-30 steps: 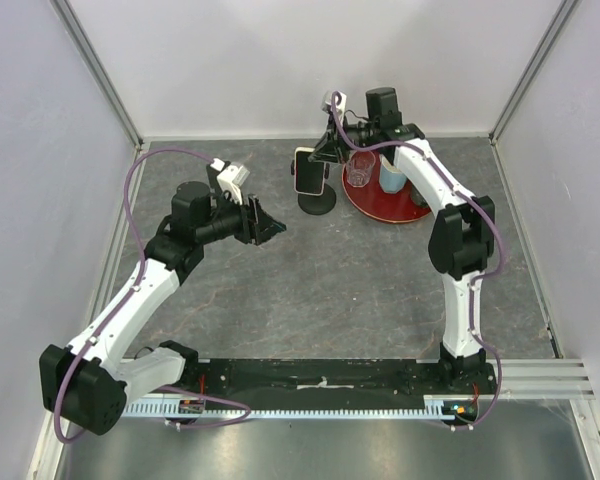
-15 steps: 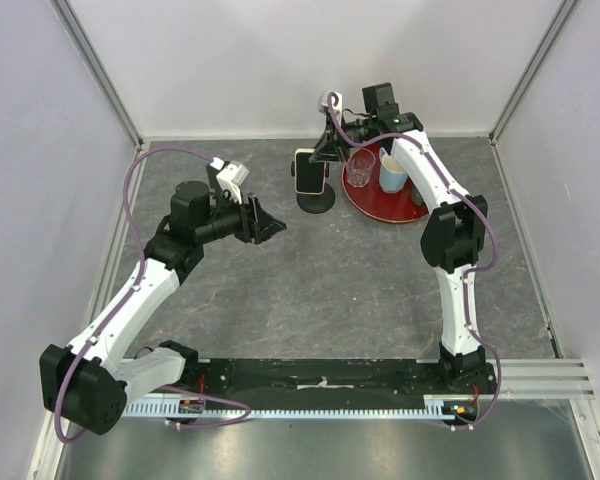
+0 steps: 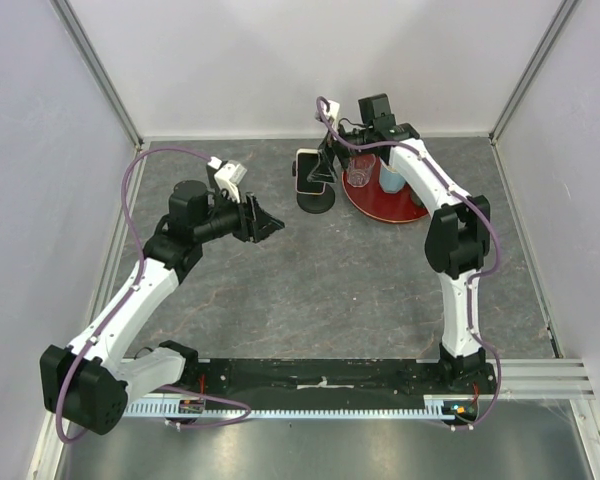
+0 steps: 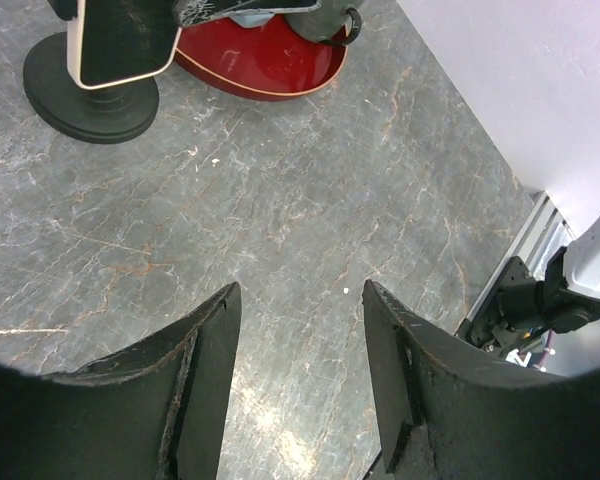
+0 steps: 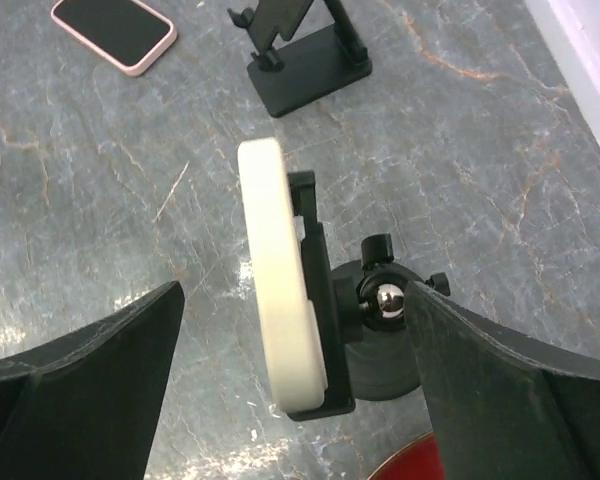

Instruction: Place the phone on the phone stand

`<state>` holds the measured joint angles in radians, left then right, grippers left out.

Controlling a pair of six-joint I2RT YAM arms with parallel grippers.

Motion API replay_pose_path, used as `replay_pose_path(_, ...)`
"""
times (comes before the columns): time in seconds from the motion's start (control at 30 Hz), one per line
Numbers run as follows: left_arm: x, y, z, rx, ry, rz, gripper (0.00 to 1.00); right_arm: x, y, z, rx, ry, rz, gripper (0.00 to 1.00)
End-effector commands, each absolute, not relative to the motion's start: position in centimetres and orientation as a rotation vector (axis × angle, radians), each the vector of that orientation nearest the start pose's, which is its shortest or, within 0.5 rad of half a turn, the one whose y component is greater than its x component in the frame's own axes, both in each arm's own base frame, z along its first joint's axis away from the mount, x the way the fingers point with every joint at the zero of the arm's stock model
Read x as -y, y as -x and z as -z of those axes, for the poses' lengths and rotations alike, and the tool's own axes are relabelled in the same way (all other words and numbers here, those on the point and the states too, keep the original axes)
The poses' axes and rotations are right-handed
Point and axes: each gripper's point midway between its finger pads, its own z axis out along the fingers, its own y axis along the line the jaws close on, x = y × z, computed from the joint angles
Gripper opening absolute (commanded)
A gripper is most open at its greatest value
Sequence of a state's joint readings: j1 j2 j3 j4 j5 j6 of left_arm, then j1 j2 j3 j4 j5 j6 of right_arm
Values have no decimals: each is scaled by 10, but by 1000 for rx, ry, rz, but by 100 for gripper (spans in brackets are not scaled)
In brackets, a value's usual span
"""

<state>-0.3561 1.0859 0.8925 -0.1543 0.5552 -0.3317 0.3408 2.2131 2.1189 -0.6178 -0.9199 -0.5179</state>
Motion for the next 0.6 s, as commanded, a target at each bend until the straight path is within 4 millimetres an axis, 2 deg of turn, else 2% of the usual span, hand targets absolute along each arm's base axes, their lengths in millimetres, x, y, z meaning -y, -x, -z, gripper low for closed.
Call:
replay_pose_path(0.0, 213, -285, -256, -1913, -399, 985, 59, -304, -481, -273, -1596, 1164, -818, 98)
replay_pose_path(0.13, 203, -293, -253, -1927, -358, 933, 60, -293, -479, -284, -1668, 1068, -743, 98)
replay_pose_path(0.17, 199, -296, -252, -1935, -340, 917, 61, -290, -477, -292, -1669, 1041, -707, 98)
replay_pose_path(0.23, 187, -305, -248, -1951, -283, 867, 62, -277, -485, -298, -1722, 936, -612, 98)
replay_pose_path(0.3, 176, -312, -245, -1965, -234, 828, 62, -266, -485, -314, -1748, 821, -573, 98)
replay_pose_path(0.33, 170, -317, -242, -1974, -200, 792, 63, -253, -492, -314, -1784, 729, -495, 98)
replay_pose_path(0.37, 165, -320, -239, -1982, -177, 767, 63, -248, -489, -329, -1765, 688, -479, 98)
replay_pose_path(0.43, 145, -333, -230, -2019, -73, 660, 64, -237, -489, -334, -1795, 578, -444, 98)
replay_pose_path(0.47, 137, -338, -222, -2043, -29, 618, 66, -234, -484, -348, -1778, 536, -423, 98)
replay_pose_path(0.53, 110, -351, -212, -2065, 125, 496, 75, -230, -481, -349, -1792, 451, -371, 98)
replay_pose_path(0.57, 101, -356, -202, -2090, 189, 442, 76, -220, -480, -357, -1786, 350, -237, 98)
